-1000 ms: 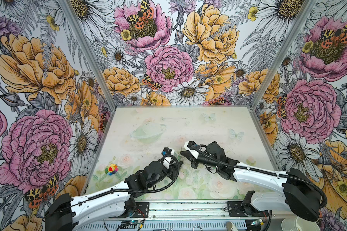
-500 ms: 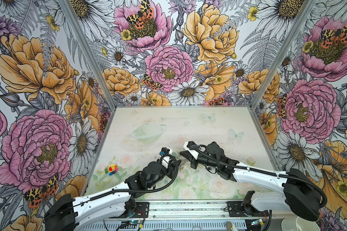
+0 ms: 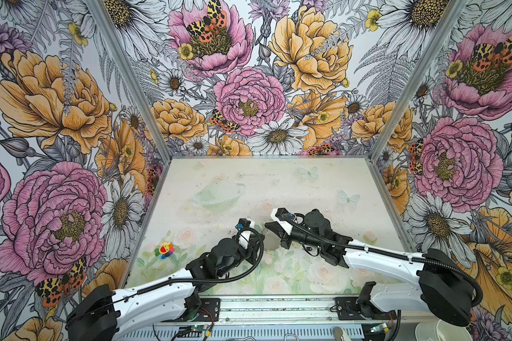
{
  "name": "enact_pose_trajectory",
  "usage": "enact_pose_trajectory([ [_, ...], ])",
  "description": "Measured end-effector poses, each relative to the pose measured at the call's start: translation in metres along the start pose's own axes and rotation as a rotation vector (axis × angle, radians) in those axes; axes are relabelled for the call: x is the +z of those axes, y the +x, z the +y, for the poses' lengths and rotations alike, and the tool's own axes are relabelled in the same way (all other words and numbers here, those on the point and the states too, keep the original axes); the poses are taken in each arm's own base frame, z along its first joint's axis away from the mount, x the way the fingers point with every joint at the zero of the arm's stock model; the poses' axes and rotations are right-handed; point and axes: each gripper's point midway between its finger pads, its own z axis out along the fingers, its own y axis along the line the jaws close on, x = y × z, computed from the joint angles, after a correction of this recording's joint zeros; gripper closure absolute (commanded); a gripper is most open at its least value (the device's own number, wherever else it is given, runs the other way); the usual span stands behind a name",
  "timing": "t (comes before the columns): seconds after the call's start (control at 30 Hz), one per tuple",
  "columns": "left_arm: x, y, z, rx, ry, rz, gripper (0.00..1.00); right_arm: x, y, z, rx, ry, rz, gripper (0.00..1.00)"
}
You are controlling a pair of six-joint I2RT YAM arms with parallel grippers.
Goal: Attach keys to a key ring
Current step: Insert the key into the keyring.
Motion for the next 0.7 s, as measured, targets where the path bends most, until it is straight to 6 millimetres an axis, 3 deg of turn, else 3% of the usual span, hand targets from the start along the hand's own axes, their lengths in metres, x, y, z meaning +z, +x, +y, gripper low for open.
enact_pose_trajectory([
  [0.33,0.0001,-0.0013,-0.0011,0.01,0.009,-0.003,1.0,0.0001,-0.0008,-0.002,0.008,0.011,0.0,1.0],
  [0.6,-0.0056,-0.0044,-0.0013,0.086,0.016,-0.028,1.0,-0.0023,-0.0025,-0.0037,0.034,0.023,0.009,1.0],
  [0.7,-0.0071,-0.0074,-0.0021,0.109,0.018,-0.04,1.0,-0.0034,-0.0058,-0.0039,0.048,0.025,0.003,0.89],
])
